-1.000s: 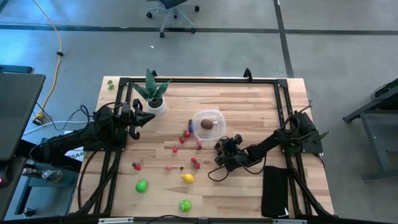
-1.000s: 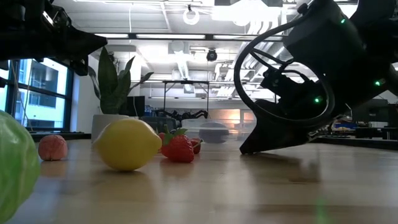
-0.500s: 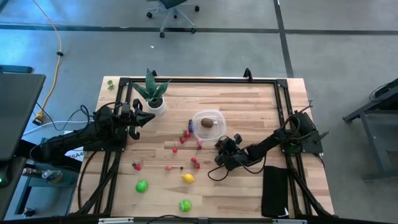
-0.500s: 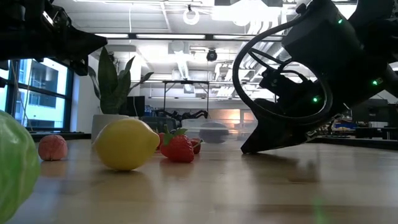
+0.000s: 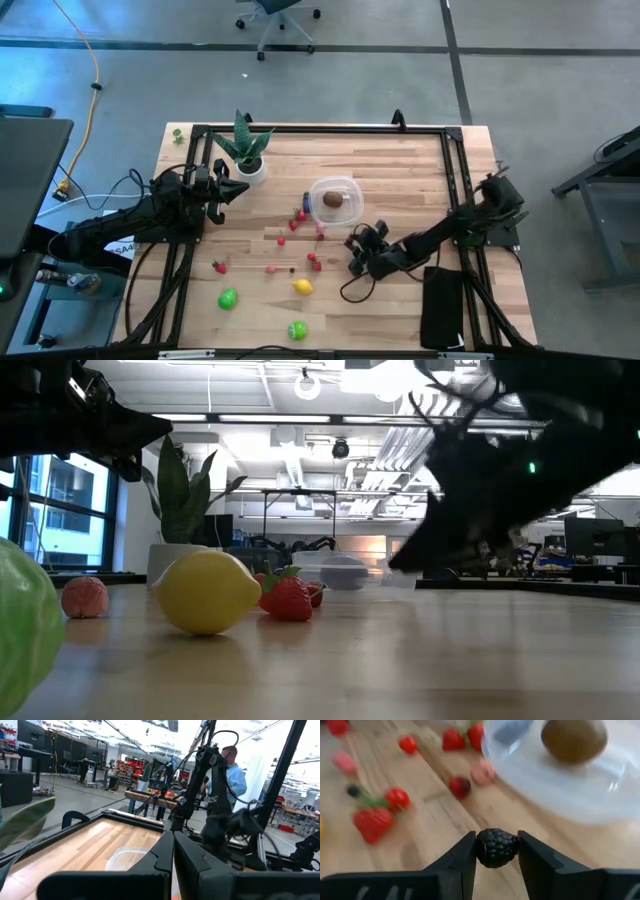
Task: Pick and placing Produce into tupperware
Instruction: Put the blackberry into the transparent bin
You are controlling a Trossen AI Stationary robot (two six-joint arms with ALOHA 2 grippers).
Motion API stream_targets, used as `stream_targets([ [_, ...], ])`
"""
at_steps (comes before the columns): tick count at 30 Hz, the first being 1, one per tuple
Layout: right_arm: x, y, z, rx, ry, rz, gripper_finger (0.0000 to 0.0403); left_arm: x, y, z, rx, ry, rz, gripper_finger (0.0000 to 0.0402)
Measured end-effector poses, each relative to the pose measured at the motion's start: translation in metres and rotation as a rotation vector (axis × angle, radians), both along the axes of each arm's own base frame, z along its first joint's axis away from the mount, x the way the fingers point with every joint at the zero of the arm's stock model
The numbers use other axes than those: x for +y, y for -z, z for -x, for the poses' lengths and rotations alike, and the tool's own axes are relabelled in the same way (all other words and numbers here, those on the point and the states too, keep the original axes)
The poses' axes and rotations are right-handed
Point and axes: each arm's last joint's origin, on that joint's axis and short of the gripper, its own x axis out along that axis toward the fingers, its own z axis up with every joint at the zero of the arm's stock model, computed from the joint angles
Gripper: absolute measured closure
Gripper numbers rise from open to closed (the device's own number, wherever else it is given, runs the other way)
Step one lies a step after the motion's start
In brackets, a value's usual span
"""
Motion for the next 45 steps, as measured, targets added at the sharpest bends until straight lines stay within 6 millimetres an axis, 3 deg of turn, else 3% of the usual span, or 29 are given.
stream_targets([
  [6,-0.017,-0.044,-0.003,-0.076,-0.031,0.059,0.0292,0.000,0.000,0.000,0.000,0.000,0.000,0.0399],
  [12,-0.068,-0.082,-0.004,-0.081,-0.075,0.015,0.0292,0.000,0.000,0.000,0.000,0.000,0.000,0.0399],
  [18,-0.119,-0.095,-0.008,0.170,-0.098,-0.086,0.0293,0.000,0.000,0.000,0.000,0.000,0.000,0.0399],
  [23,-0.137,-0.109,-0.029,0.367,-0.168,-0.112,0.0293,0.000,0.001,0.000,0.006,0.000,0.003,0.0399],
  [32,-0.151,-0.085,-0.067,0.701,-0.253,-0.179,0.0293,0.000,0.001,0.000,0.007,0.000,0.003,0.0399],
  [36,-0.152,-0.075,-0.078,0.738,-0.274,-0.197,0.0293,0.000,0.002,0.000,0.016,0.000,0.009,0.0399],
  [45,-0.155,-0.062,-0.081,0.766,-0.298,-0.260,0.0271,0.000,0.002,0.000,0.019,0.000,0.010,0.0399],
])
